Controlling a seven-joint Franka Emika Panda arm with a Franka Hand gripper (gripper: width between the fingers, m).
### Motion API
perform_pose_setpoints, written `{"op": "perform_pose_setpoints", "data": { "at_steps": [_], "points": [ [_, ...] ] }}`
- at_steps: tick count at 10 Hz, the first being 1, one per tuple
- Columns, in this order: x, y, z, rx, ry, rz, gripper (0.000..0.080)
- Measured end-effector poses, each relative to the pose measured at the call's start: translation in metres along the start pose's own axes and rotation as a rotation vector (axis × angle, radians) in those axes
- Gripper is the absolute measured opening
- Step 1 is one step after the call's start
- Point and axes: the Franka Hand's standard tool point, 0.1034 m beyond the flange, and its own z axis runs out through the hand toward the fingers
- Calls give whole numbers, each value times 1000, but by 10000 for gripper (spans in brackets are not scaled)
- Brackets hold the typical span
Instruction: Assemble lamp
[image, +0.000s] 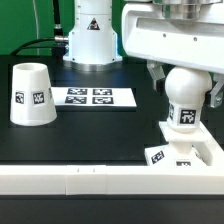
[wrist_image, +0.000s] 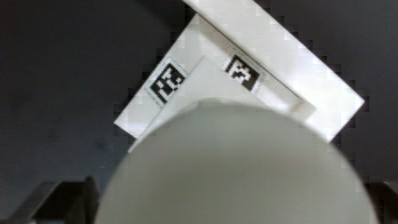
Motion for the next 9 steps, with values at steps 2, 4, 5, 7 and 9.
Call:
{"op": "perform_pose_setpoints", "data": {
  "at_steps": [2, 4, 5, 7, 9],
  "points": [
    [-4, -3, -2, 0, 3, -127, 693],
    [-4, -2, -4, -13, 3, -452, 699],
    [-2, -1, -3, -9, 6, -549, 699],
    [-1, -1, -3, -10, 8, -741, 699],
    [-6, -4, -3, -17, 14, -875, 699]
  ]
}}
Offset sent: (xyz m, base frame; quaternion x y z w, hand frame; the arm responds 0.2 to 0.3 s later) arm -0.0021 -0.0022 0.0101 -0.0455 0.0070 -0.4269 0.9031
